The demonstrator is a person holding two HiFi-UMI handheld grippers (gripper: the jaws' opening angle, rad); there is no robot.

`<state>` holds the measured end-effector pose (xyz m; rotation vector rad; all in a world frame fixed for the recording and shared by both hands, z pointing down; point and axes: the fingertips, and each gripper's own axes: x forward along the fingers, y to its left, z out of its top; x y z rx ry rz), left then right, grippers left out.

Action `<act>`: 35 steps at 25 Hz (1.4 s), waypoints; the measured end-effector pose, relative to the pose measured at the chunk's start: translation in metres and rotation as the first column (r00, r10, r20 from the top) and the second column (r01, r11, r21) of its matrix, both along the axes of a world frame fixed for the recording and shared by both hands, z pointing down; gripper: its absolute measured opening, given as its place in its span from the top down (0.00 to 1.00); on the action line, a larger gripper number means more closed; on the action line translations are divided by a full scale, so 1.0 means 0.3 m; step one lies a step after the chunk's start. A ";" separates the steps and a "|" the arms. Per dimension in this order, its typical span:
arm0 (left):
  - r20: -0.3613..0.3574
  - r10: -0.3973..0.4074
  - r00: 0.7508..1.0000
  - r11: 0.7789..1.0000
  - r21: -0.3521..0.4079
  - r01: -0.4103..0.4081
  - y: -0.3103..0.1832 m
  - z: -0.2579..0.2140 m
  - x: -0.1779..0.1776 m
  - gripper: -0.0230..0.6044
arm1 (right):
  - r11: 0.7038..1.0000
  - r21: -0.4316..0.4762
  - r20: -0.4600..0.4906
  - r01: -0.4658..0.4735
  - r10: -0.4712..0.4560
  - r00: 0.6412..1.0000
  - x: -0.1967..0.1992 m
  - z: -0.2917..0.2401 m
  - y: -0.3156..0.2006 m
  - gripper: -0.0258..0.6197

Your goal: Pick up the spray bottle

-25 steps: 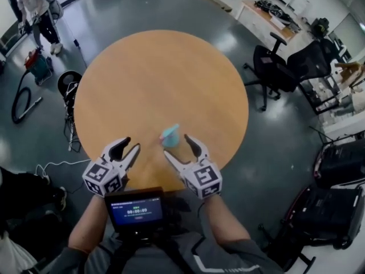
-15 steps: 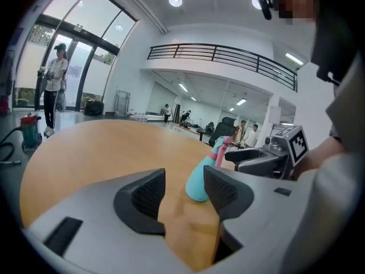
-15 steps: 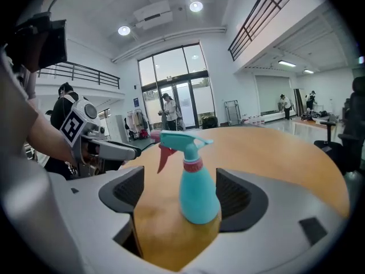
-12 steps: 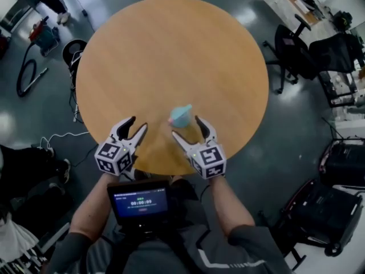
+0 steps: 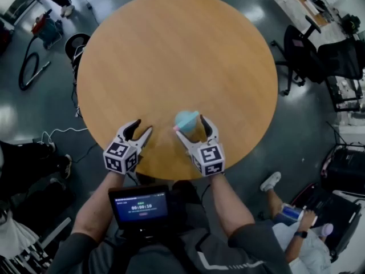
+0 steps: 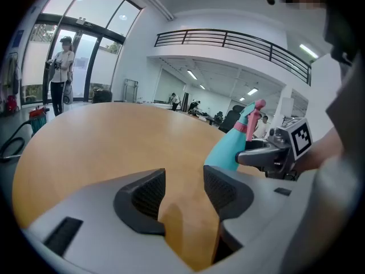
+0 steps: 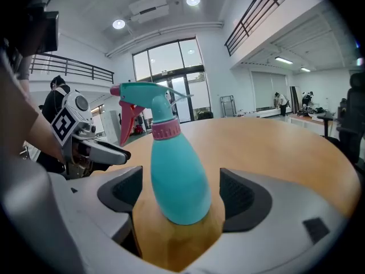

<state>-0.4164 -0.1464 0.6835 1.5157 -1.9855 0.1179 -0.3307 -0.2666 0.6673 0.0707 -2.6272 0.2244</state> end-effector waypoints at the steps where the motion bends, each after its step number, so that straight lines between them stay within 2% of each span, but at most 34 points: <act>1: -0.005 -0.002 1.000 1.000 -0.001 0.002 -0.001 0.007 0.000 0.62 | 1.000 0.001 0.002 0.006 -0.006 1.000 -0.013 0.005 0.002 0.30; 8: -0.018 0.001 1.000 1.000 -0.008 -0.001 -0.006 0.029 0.003 0.62 | 0.998 0.023 -0.026 0.058 -0.057 0.998 -0.075 0.054 0.029 0.29; 11: 0.003 -0.014 1.000 1.000 -0.018 0.014 0.013 0.026 -0.015 0.68 | 0.998 0.046 -0.021 0.052 -0.051 0.998 -0.095 0.061 0.022 0.29; 17: 0.010 -0.040 0.999 0.999 -0.016 0.040 0.042 0.016 -0.044 0.69 | 0.993 0.088 -0.025 0.075 -0.073 0.997 -0.135 0.085 0.027 0.29; 19: 0.021 -0.041 0.999 0.999 -0.019 0.042 0.050 0.010 -0.046 0.79 | 0.993 0.090 -0.040 0.081 -0.078 0.996 -0.142 0.100 0.030 0.29; 22: 0.020 -0.055 0.998 0.998 -0.014 0.055 0.063 0.002 -0.057 0.82 | 0.991 0.095 -0.047 0.091 -0.087 0.995 -0.154 0.105 0.035 0.29; 25: 0.014 -0.065 0.998 0.998 0.012 0.065 0.065 -0.024 -0.065 0.87 | 0.990 0.092 -0.055 0.102 -0.097 0.994 -0.159 0.106 0.040 0.29; 29: 0.026 -0.055 0.998 0.996 0.066 0.053 0.047 -0.082 -0.047 0.87 | 0.991 0.082 -0.045 0.105 -0.101 0.994 -0.135 0.081 0.031 0.29; 32: 0.040 -0.081 0.996 0.992 0.101 0.077 0.052 -0.136 -0.065 0.87 | 0.991 0.079 -0.024 0.111 -0.109 0.994 -0.132 0.022 0.021 0.29; 35: 0.059 -0.115 0.992 0.983 0.153 0.105 0.060 -0.214 -0.090 0.93 | 0.991 0.068 0.006 0.113 -0.114 0.993 -0.142 -0.058 0.009 0.29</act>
